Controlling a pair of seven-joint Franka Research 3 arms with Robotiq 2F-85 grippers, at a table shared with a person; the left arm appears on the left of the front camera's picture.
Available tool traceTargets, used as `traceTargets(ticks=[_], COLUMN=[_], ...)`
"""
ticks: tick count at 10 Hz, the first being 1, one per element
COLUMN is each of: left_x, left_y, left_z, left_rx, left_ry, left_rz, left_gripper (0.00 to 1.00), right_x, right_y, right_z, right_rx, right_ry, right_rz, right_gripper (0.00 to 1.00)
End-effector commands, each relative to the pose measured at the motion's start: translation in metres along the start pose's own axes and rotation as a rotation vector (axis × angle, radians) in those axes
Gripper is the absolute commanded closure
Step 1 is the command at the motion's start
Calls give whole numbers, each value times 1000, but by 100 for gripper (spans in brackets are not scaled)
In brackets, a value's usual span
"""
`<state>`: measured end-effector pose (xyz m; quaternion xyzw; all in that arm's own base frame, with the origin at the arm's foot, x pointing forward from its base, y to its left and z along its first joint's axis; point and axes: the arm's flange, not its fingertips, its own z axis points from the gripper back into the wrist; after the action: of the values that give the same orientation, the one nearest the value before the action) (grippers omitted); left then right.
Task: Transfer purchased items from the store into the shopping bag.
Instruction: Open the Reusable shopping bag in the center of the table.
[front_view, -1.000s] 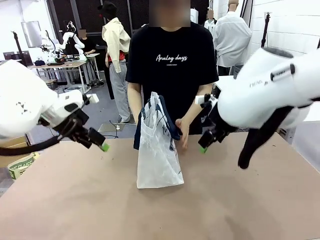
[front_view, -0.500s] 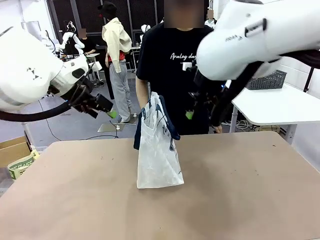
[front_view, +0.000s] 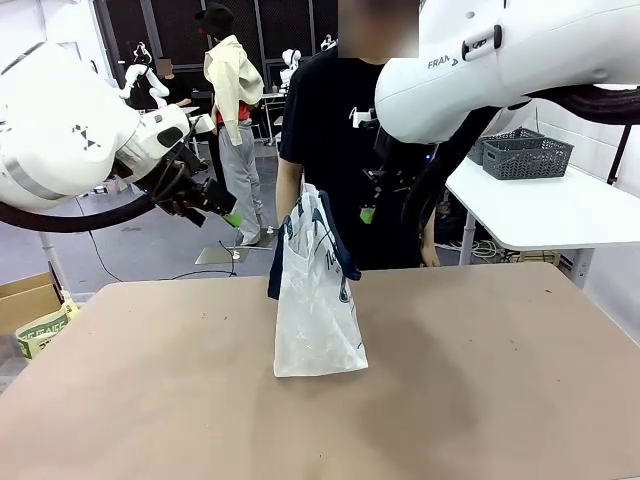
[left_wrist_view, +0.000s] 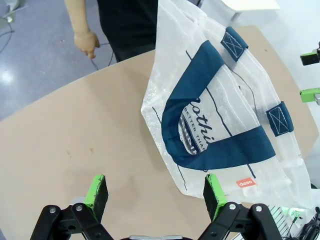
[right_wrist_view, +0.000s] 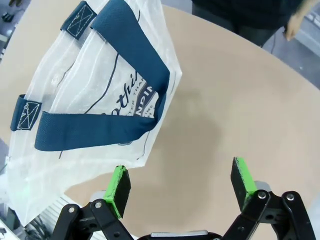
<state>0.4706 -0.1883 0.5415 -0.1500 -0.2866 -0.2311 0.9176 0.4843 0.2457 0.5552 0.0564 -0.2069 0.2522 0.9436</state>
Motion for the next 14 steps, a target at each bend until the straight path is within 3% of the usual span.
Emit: traceTargets(ticks=[1, 3, 5, 9, 10, 11, 14], left_x=[2, 16, 39, 94, 103, 70, 86], left_y=[-2, -16, -31, -49, -48, -47, -50], left_z=[1, 3, 6, -9, -13, -6, -12], left_rx=[-3, 27, 60, 88, 41, 62, 48], left_ry=[-3, 56, 146, 223, 238, 206, 221], left_rz=[-3, 132, 264, 331, 284, 323, 318], left_gripper=[0, 0, 0, 0, 0, 0, 0], right_x=[1, 28, 63, 122, 129, 95, 113], right_y=[0, 10, 23, 41, 40, 33, 36], right_z=[-1, 10, 18, 1, -7, 3, -17], right_rx=[1, -15, -80, -62, -52, -51, 26], right_ry=[0, 71, 153, 245, 241, 216, 255], right_rz=[1, -159, -218, -271, -222, -264, -301], right_gripper=[0, 0, 0, 0, 0, 0, 0])
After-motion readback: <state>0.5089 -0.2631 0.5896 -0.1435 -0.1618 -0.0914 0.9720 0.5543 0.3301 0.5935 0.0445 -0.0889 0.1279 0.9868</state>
